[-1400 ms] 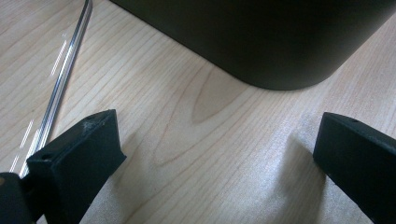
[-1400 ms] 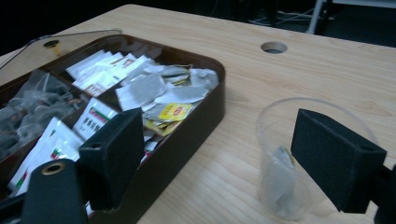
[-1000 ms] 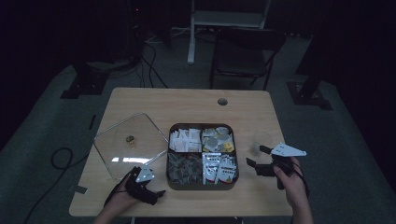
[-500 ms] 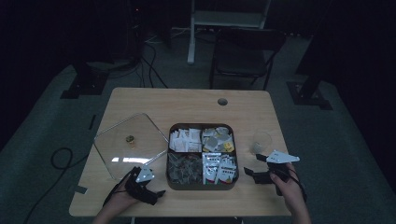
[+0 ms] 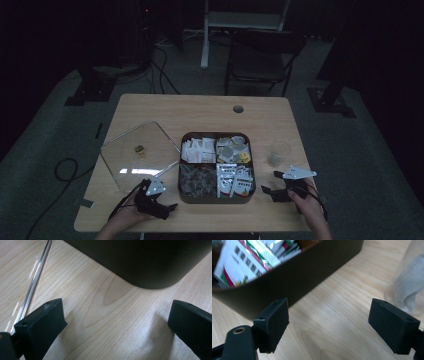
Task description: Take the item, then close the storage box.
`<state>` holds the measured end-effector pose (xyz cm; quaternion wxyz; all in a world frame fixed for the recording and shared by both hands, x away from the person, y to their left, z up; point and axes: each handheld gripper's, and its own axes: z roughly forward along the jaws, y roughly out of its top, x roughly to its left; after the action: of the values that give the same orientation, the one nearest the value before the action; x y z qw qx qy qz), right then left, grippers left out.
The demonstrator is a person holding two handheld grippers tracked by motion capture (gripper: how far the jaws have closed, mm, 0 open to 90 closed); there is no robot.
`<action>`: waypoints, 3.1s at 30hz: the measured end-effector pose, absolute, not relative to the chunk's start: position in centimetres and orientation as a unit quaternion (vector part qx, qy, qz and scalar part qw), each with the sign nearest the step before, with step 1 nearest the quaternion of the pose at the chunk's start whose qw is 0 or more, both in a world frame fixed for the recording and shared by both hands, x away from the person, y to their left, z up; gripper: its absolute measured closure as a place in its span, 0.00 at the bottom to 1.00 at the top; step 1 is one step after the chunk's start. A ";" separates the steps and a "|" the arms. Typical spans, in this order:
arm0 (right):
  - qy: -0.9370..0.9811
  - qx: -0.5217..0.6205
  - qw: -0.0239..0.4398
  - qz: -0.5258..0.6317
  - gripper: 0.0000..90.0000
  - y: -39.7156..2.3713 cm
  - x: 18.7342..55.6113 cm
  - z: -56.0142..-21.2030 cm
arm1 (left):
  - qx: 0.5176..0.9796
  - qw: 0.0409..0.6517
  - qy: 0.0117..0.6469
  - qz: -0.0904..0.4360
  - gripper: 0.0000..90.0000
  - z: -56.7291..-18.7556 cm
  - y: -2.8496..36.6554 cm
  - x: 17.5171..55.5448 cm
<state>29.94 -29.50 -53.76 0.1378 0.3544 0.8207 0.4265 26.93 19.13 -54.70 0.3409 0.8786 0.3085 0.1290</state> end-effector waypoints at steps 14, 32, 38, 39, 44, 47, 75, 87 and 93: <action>0.841 0.344 0.119 0.400 0.18 -28.8 30.0 -54.9 | 0.877 0.342 0.310 0.131 0.02 -54.7 19.1 26.9; 0.858 0.329 0.139 0.369 0.14 -27.9 29.6 -55.1 | 0.876 0.342 0.312 0.132 0.02 -54.7 19.1 26.9; 0.858 0.329 0.140 0.369 0.14 -27.9 29.6 -55.1 | 0.876 0.343 0.313 0.132 0.02 -54.7 19.1 26.8; 0.858 0.329 0.140 0.369 0.13 -27.9 29.6 -55.1 | 0.876 0.343 0.313 0.132 0.02 -54.7 19.1 26.8; 0.857 0.334 0.141 0.367 0.13 -27.8 29.7 -55.0 | 0.876 0.343 0.313 0.132 0.02 -54.7 19.1 26.8; 0.856 0.336 0.143 0.367 0.13 -27.7 29.7 -55.0 | 0.876 0.343 0.313 0.132 0.02 -54.7 19.1 26.8; 0.852 0.344 0.146 0.366 0.13 -27.3 29.6 -55.1 | 0.860 0.352 0.334 0.158 0.05 -51.8 21.1 27.5; 0.852 0.344 0.146 0.366 0.13 -27.3 29.6 -55.1 | 0.839 0.362 0.364 0.180 0.05 -50.5 23.0 29.1; 0.852 0.345 0.145 0.366 0.13 -27.3 29.6 -55.0 | 0.827 0.364 0.382 0.194 0.05 -50.2 24.1 30.1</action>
<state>29.56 -27.29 -55.05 0.1454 0.3449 0.8520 0.3661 30.08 24.07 -50.15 0.3637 0.8272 0.3818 0.1941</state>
